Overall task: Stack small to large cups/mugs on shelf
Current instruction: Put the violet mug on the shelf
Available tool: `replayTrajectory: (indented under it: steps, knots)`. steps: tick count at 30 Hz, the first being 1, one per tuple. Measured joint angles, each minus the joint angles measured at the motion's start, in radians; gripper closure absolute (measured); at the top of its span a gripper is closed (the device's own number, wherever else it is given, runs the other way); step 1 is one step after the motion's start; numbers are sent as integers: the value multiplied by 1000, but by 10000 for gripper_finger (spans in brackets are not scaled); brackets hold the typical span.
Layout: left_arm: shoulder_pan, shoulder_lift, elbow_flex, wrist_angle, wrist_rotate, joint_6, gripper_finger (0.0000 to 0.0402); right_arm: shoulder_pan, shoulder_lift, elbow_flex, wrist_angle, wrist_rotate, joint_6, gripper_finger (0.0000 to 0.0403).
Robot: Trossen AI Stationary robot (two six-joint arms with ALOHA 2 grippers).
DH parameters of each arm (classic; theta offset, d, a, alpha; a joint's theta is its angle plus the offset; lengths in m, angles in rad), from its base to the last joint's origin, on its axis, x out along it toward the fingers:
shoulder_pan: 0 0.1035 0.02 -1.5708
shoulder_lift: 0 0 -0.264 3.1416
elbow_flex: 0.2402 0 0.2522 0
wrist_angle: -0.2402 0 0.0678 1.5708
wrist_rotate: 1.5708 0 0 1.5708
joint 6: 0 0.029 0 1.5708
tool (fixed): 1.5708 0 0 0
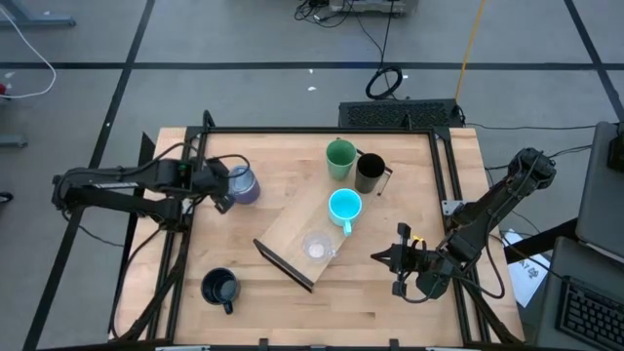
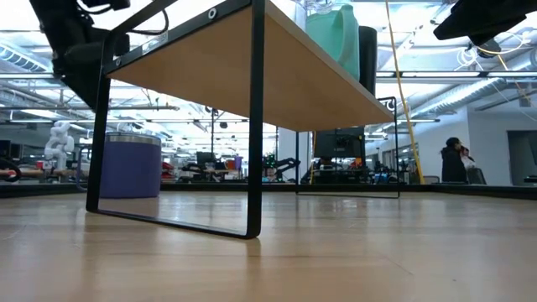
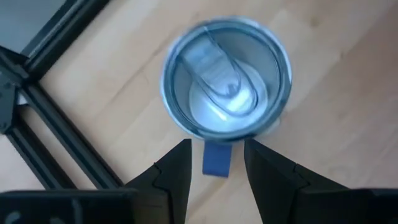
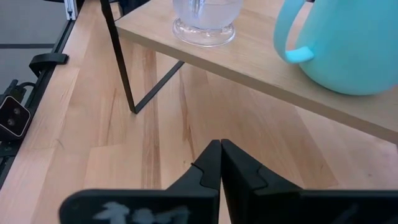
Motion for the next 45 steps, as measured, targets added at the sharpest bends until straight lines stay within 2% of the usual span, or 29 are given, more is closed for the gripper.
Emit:
replayTrajectory:
  steps: [8, 15, 18, 23, 29, 45]
  knots:
    - [-54, -8, -77, 0, 19, 28, 247, 3, 0, 0, 0, 0, 7, 403]
    - [-113, -27, -77, 37, -4, -77, 176, 22, 0, 0, -4, 0, 4, 403]
    - [-118, -24, -77, 35, -7, -132, 160, 35, 0, 0, -5, 0, 3, 403]
    - [-66, -23, -78, 33, 43, -181, 165, 53, 0, 0, -5, 0, -26, 403]
    - [21, -10, -78, 36, 116, -142, 169, 61, 0, 0, -4, 0, -44, 403]
    - [187, 169, -78, 33, 147, 6, 170, 61, 0, 0, 1, 0, -19, 403]
